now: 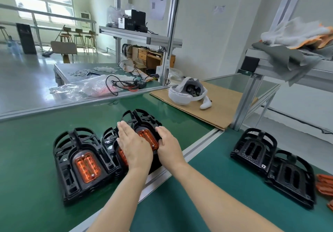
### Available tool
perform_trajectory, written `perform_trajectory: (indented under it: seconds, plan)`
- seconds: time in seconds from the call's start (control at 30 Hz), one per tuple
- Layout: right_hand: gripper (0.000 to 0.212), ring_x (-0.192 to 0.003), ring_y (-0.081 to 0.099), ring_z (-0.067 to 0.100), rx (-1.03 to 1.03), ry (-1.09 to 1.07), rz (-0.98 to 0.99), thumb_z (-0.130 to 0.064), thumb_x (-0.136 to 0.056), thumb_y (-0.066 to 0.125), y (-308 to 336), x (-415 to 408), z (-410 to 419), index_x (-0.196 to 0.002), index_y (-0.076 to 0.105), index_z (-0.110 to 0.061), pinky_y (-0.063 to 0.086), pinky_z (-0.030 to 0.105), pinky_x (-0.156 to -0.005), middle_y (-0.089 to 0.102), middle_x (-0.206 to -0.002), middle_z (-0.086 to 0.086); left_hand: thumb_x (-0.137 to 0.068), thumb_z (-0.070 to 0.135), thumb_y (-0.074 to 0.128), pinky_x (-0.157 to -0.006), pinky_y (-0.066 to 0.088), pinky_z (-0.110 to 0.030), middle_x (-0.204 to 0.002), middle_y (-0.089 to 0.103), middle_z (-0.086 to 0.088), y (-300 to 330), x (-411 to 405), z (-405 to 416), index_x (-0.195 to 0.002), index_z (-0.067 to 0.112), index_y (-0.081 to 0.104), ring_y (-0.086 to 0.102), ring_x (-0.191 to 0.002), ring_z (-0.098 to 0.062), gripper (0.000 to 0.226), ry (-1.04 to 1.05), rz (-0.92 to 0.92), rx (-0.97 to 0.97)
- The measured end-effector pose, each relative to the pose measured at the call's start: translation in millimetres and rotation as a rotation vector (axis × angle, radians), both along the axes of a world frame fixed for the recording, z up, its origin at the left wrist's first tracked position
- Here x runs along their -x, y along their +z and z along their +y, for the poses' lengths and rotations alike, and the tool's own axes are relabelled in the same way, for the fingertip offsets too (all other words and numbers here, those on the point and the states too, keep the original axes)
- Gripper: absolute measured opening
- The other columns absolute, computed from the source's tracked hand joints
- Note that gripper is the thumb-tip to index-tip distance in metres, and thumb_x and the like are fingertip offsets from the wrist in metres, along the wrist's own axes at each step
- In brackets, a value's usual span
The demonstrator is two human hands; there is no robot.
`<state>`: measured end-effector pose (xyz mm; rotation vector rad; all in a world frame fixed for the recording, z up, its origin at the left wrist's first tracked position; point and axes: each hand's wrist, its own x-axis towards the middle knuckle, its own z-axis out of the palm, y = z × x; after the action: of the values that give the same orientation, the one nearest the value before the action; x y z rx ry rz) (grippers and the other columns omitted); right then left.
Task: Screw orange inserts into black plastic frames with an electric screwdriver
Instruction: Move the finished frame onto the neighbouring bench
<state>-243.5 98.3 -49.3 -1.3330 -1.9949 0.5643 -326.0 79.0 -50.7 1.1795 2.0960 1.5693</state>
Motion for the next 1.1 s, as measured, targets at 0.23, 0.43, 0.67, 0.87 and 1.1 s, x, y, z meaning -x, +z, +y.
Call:
perform_trajectory:
  seconds: [0.23, 0.43, 0.67, 0.87, 1.1]
  plan:
    - [0.027, -0.104, 0.052, 0.030, -0.027, 0.043, 0.037, 0.007, -0.089, 0.037, -11.4, 37.3, -9.4, -0.107, 0.056, -0.001, 0.042, 0.037, -0.088, 0.058, -0.113, 0.012, -0.088, -0.009, 0.033, -0.117, -0.008, -0.033, -0.159, -0.004, -0.013, -4.3, 37.3, -9.1, -0.150, 0.001, -0.004, -0.005, -0.147, -0.023, 0.072, 0.090, 0.104, 0.115]
    - [0.014, -0.099, 0.046, 0.027, -0.068, -0.018, -0.032, -0.001, -0.091, 0.044, -19.5, 49.9, -19.6, -0.091, 0.045, -0.015, 0.028, 0.029, -0.074, 0.058, -0.103, 0.008, -0.087, -0.009, 0.036, -0.118, -0.006, -0.036, -0.159, -0.003, -0.015, -10.5, 46.4, -12.7, -0.149, 0.000, -0.002, -0.004, -0.147, -0.025, 0.074, 0.097, 0.168, 0.151]
    - [0.015, -0.097, 0.040, 0.023, -0.046, -0.007, -0.071, 0.001, -0.090, 0.041, -25.2, 56.2, -27.5, -0.091, 0.047, -0.013, 0.027, 0.030, -0.072, 0.059, -0.100, 0.008, -0.088, -0.004, 0.037, -0.117, -0.006, -0.042, -0.159, -0.004, -0.013, -16.7, 50.7, -14.2, -0.150, 0.002, -0.003, -0.002, -0.147, -0.026, 0.074, 0.185, 0.340, 0.234]
    - [0.033, -0.120, 0.039, 0.021, -0.121, -0.052, -0.195, 0.000, -0.094, 0.047, -27.8, 54.2, -25.3, -0.125, 0.051, -0.008, 0.038, 0.027, -0.092, 0.047, -0.136, 0.002, -0.089, -0.003, 0.038, -0.117, -0.006, -0.042, -0.159, -0.004, -0.014, -20.6, 47.9, -11.1, -0.149, 0.002, -0.003, -0.001, -0.147, -0.026, 0.074, 0.188, 0.397, 0.267]
    - [0.040, -0.134, 0.032, 0.021, -0.199, -0.012, -0.364, -0.003, -0.100, 0.041, -31.1, 52.8, -19.7, -0.140, 0.044, -0.008, 0.031, 0.028, -0.108, 0.038, -0.150, 0.005, -0.097, 0.012, 0.026, -0.116, -0.007, -0.048, -0.159, -0.005, -0.013, -21.4, 44.5, -3.0, -0.150, 0.003, -0.004, -0.004, -0.147, -0.026, 0.061, 0.174, 0.521, 0.385]
